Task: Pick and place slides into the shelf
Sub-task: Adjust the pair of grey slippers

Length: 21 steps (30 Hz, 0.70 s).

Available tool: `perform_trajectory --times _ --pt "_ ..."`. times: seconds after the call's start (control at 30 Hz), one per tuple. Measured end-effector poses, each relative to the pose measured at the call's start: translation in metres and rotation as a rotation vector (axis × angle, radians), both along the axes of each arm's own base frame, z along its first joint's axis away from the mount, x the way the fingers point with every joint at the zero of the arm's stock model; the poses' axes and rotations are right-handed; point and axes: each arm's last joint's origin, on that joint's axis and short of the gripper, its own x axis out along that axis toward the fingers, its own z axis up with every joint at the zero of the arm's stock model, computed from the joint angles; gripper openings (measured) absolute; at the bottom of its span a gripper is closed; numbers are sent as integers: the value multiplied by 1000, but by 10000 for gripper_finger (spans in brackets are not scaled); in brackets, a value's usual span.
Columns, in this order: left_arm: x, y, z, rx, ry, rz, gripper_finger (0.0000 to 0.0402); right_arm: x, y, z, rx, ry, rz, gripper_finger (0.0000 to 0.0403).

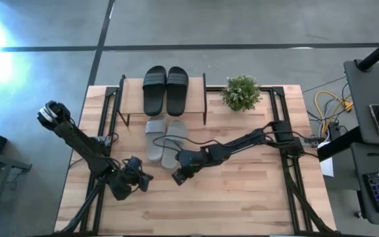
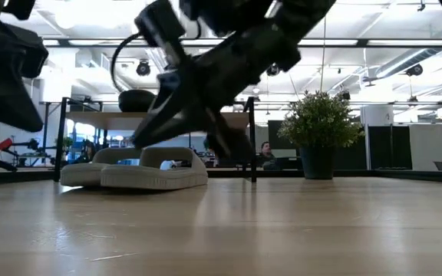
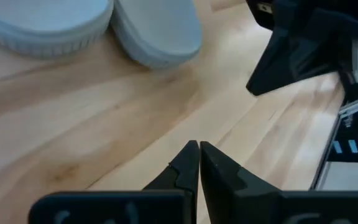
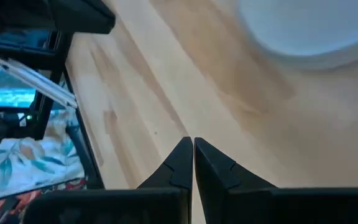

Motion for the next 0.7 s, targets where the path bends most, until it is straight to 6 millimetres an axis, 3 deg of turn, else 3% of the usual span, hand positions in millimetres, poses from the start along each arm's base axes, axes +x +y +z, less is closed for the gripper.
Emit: perform_trajectory --times 0.17,0.3,0.47,0.7 --pt "-1 -3 -5 -16 43 -24 0 15 5 -7 -12 -22 20 9" --pt "-2 -5 -7 -14 54 -35 0 23 4 -5 -122 -57 -36 9" --pt "-2 -5 -8 -13 61 -42 0 24 1 -6 -237 -62 -133 9" --pt "-3 -5 -9 0 74 -44 0 21 0 -12 -295 -29 -122 9"
